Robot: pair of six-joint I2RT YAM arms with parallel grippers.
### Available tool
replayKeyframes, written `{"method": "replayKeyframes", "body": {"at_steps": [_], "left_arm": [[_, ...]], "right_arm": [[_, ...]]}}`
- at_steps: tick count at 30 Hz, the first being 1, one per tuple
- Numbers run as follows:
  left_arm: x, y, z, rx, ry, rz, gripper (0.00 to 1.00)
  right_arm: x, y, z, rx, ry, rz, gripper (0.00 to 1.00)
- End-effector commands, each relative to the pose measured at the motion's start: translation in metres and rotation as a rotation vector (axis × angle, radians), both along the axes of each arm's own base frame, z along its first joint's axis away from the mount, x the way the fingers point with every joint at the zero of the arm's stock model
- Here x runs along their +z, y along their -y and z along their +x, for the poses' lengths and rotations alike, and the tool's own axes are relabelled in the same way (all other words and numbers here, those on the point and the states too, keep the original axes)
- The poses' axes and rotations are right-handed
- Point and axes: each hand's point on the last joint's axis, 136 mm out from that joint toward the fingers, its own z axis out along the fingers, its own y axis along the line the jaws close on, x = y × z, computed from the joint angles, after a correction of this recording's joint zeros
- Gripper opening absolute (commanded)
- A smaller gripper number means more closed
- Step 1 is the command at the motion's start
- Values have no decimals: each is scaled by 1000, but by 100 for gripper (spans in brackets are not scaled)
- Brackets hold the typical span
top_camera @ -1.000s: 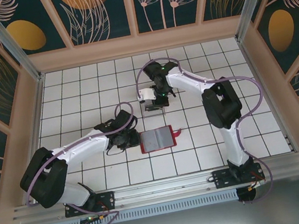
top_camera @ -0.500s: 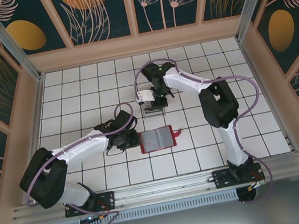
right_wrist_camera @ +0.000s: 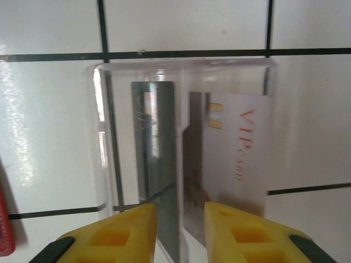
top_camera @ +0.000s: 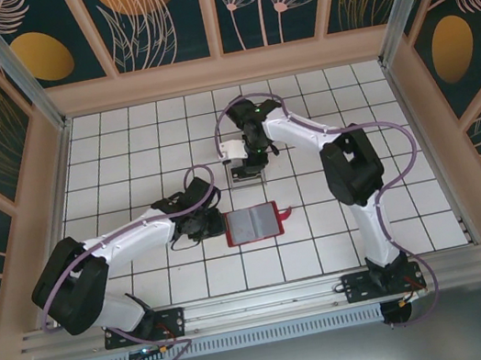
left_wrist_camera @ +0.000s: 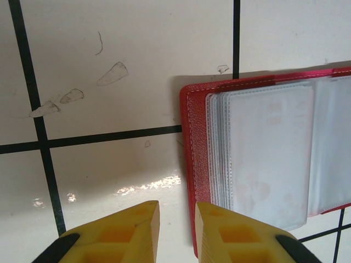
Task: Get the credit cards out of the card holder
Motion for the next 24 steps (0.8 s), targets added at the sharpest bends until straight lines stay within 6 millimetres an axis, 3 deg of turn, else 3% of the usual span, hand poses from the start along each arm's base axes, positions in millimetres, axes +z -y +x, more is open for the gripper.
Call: {"method": "replayKeyframes", "body": {"at_steps": [1,8,13,17,21,24], "left_arm": [[-3,-4,-2,12,-7,23,26],[-5,-1,3,29,-1,5,26],[-5,-2,10,37,12,-8,26],[-6,-7,17,54,16,-13,26],[-7,-11,23,64,22,-31,26],[-6,-15,29,69,26,-28,26]], "right_arm": [[46,-8,15,-54,146,73,30],[66,-12,7,-296,136,240,31],[74,-13,0,-599,53,378,34],[68,-8,-11,-917,-46,444,33],[52,-3,-35,-1162,-192,432,28],[40,-5,-57,-1253,-268,408,27]]}}
